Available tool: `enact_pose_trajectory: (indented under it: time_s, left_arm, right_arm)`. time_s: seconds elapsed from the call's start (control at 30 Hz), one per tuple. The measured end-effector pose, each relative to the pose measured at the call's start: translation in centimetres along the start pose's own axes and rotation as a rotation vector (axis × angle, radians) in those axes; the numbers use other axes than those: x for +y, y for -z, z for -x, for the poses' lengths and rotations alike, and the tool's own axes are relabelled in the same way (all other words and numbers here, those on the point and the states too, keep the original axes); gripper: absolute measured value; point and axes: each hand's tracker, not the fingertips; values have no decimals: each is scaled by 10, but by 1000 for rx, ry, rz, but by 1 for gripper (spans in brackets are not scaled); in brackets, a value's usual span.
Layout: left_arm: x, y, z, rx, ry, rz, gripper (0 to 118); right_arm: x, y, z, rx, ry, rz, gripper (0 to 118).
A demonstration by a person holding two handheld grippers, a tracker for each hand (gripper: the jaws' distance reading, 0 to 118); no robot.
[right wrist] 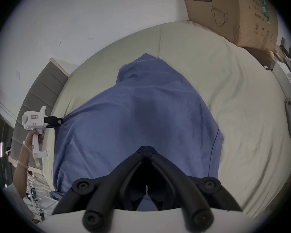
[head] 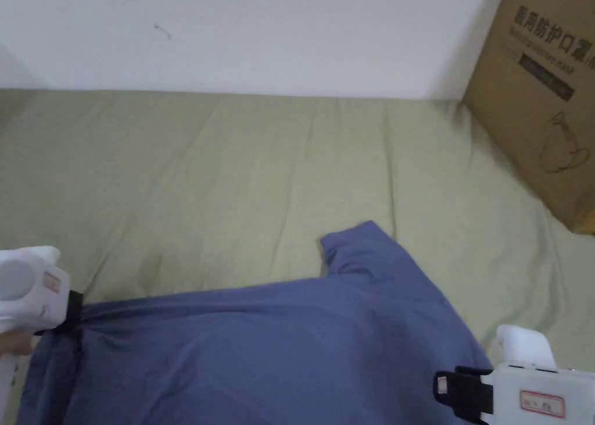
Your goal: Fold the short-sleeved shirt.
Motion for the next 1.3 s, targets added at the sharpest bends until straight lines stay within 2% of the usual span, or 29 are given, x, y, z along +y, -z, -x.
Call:
enact_pose_trajectory:
  time_s: [0.03,0.2,0.23,0.27,0.3,0.33,0.37,0.4,0.47,0.57,0.6,0.63,0.67,0.7,0.73,0.77,0.83,0.87,0.93,1.03,1.07,1.23,1.3]
  left_arm:
    - [1,-1,3,-43,-21,36,0]
    - [-9,-23,10,-60,-56,-15,0]
    - [-7,-24,12,-61,-47,-26,0]
    - [-9,-28,8,-55,-28,-38,0]
    - [-11,-31,4,-43,0,-44,0]
    - [-12,-34,1,-32,24,-50,0]
    - [-9,-36,0,-23,43,-59,0]
    - [-10,-39,-3,-18,51,-66,0]
    - [-12,-45,-7,-20,56,-76,0]
    - [-8,-45,-8,-18,70,-86,0]
    - [-8,-45,-10,-12,72,-88,0]
    - [-5,-43,-6,-10,72,-88,0]
    - [-6,-44,-7,-10,73,-87,0]
    - [-7,-44,-8,-9,75,-88,0]
    - [-7,-44,-9,-6,75,-87,0]
    - [-6,-42,-7,-6,77,-85,0]
    - [-7,-42,-12,6,88,-83,0]
    - [-8,-42,-13,11,95,-84,0]
    - [-8,-46,-12,-12,82,-86,0]
    - [-7,-55,-14,-2,84,-87,0]
    - [-5,-60,-14,2,84,-93,0]
    - [16,-101,-16,11,85,-171,0]
    - [29,-126,-16,21,95,-226,0]
  right_arm:
    - [6,1,-1,2,-3,-1,0]
    - [68,16,-7,19,-3,-39,0]
    - [81,22,-8,20,-12,-42,5]
    - [99,30,-9,14,-49,-37,24]
    - [115,40,-10,-17,-67,-38,52]
    - [128,51,-12,-52,-93,-31,88]
    - [140,64,-14,-99,-114,-10,91]
    - [148,73,-15,-169,-108,-7,88]
    - [158,97,-19,-222,-109,3,88]
    - [161,136,-34,-157,-40,134,84]
    - [157,151,-38,-170,-27,199,81]
    - [153,162,-40,-215,-49,222,81]
    - [148,161,-36,-218,-69,152,79]
    - [148,159,-30,-238,-54,143,72]
    - [150,158,-26,-252,-72,154,61]
    - [151,157,-21,-262,-130,167,48]
    - [153,155,-14,-290,-188,180,9]
    - [154,152,-12,-310,-177,175,0]
    - [154,152,-14,-297,-137,173,0]
    - [160,142,-11,-295,-120,179,0]
    - [165,132,-10,-281,-84,165,0]
    - [195,75,0,-159,-21,67,0]
    - [211,44,11,-131,-31,7,0]
